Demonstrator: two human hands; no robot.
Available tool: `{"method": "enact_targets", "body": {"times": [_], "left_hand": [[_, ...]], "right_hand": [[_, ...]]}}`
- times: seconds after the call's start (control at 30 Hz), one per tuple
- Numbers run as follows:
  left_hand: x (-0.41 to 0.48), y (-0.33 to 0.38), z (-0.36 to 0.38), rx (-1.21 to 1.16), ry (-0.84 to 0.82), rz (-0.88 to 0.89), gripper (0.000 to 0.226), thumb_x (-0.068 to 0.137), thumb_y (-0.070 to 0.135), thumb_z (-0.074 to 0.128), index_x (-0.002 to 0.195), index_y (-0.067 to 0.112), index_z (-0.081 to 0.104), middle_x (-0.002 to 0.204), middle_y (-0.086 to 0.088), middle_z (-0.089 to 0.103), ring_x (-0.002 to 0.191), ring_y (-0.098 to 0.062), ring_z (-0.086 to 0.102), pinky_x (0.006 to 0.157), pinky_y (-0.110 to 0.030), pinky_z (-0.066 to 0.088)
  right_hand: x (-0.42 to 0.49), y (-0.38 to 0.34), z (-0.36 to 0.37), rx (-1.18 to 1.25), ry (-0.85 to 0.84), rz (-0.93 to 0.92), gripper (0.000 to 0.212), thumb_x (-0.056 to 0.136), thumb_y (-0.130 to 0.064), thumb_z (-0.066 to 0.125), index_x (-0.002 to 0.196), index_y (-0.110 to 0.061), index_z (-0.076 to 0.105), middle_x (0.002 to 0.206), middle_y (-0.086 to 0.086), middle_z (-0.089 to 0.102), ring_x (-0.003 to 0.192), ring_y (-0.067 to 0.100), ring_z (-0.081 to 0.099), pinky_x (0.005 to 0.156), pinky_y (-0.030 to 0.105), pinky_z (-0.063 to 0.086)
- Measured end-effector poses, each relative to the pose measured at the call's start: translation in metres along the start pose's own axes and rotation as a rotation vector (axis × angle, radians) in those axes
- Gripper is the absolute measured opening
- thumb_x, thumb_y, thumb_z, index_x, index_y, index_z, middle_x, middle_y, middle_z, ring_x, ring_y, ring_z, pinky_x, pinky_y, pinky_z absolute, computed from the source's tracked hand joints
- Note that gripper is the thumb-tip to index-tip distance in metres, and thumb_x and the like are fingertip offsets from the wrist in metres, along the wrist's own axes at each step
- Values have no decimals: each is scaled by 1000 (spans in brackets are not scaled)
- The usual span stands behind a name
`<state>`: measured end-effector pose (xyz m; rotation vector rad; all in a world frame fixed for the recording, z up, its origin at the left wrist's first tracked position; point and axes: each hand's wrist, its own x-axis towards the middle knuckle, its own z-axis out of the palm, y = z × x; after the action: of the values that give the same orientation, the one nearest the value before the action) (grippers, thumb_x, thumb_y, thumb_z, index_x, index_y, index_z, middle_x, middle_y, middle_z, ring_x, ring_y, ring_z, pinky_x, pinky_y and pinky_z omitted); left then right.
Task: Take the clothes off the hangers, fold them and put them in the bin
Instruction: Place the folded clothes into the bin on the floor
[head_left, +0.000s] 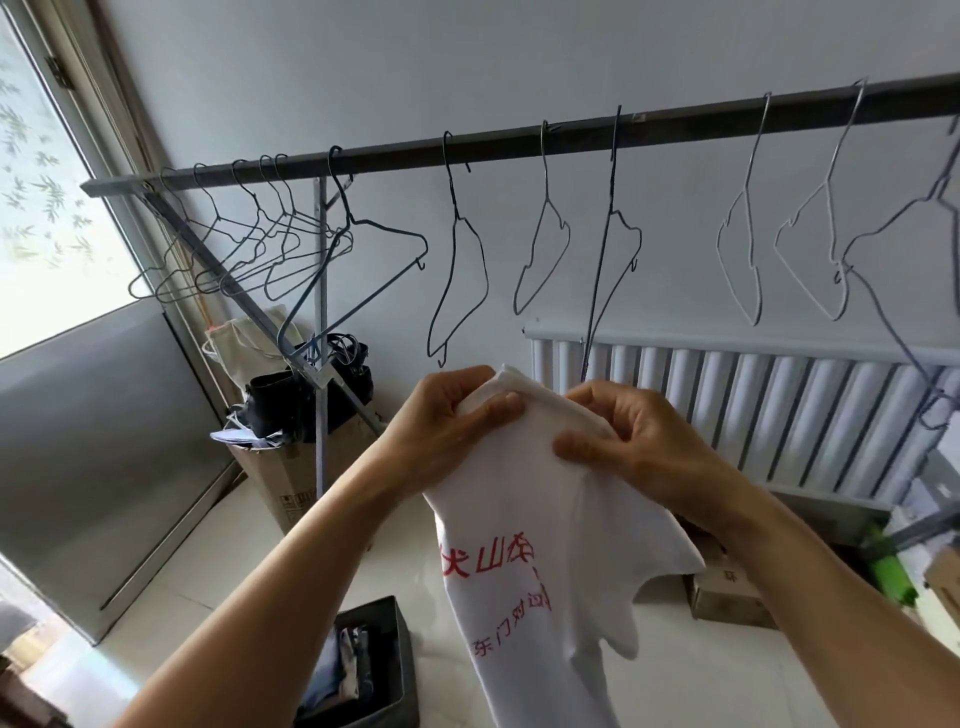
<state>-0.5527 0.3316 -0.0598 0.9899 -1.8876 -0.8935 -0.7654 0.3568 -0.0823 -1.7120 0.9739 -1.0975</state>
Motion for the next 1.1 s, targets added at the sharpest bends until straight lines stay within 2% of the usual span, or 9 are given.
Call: {"method": "enact_targets", "body": {"times": [0.1, 0.2, 0.37, 0.67, 0.8, 0.87, 0.93, 1.0, 1.1], "left_hand": [[0, 10, -8, 36, 17, -9, 42, 80, 48, 61, 80, 6, 63, 65, -4, 60, 56, -16, 57, 50, -28, 47], [2, 18, -19, 152, 10, -15, 45, 84, 48, 61, 79, 4, 61, 65, -13, 58, 56, -17, 57, 52, -28, 46], [4, 25, -46, 333, -78, -68, 38, 91, 39, 63, 73, 5, 60, 57, 1, 54, 48, -11, 51, 43, -22, 39], [-1, 48, -59, 191, -234, -2, 55, 85, 54, 59, 94, 0, 65, 72, -18, 67, 54, -18, 61, 43, -24, 47], [-1, 53, -54, 178, -230, 45, 55, 90, 51, 57, 100, -3, 63, 77, -25, 65, 58, -21, 63, 47, -27, 49], [-1, 56, -51, 163, -222, 53, 50, 94, 46, 53, 102, -3, 63, 78, -25, 65, 59, -24, 65, 48, -29, 52], [-2, 59, -47, 156, -207, 62, 44, 96, 42, 50, 104, 2, 65, 83, -25, 66, 64, -27, 67, 51, -31, 54], [-1, 61, -44, 159, -180, 71, 42, 96, 41, 49, 102, 3, 65, 85, -25, 66, 66, -29, 68, 54, -34, 56], [1, 63, -40, 183, -152, 67, 46, 96, 41, 49, 98, -3, 60, 80, -25, 63, 64, -34, 66, 55, -36, 55]], "right_hand": [[-12, 24, -6, -47, -44, 117, 37, 74, -33, 74, 106, -18, 64, 95, -2, 72, 86, 18, 72, 70, 30, 59], [-20, 44, -6, -120, 11, 147, 24, 81, -40, 64, 97, -24, 67, 89, -9, 72, 84, 12, 70, 72, 28, 60], [-20, 47, -18, -112, 123, 167, 19, 91, -34, 57, 93, -18, 67, 83, 1, 70, 73, 19, 68, 63, 24, 57], [7, 30, -21, -153, 143, 87, 13, 93, -27, 57, 95, -20, 68, 82, -5, 70, 74, 10, 68, 62, 21, 54], [19, 31, -2, -216, 133, 59, 12, 88, -28, 67, 98, -25, 64, 93, -2, 67, 86, 14, 66, 78, 31, 57], [21, 35, 12, -278, 191, 30, 24, 82, -32, 74, 98, -28, 57, 91, 0, 60, 81, 14, 60, 72, 27, 54], [16, 30, 27, -215, 216, -12, 22, 82, -36, 70, 94, -23, 58, 83, 5, 61, 72, 16, 60, 65, 23, 53], [6, 23, 37, -43, 122, -16, 28, 86, -45, 54, 90, -20, 66, 82, 5, 70, 73, 16, 67, 65, 24, 56], [-9, 12, 48, 140, -99, 64, 47, 84, -68, 41, 97, -34, 70, 94, -13, 74, 91, 7, 71, 80, 23, 58]]}}
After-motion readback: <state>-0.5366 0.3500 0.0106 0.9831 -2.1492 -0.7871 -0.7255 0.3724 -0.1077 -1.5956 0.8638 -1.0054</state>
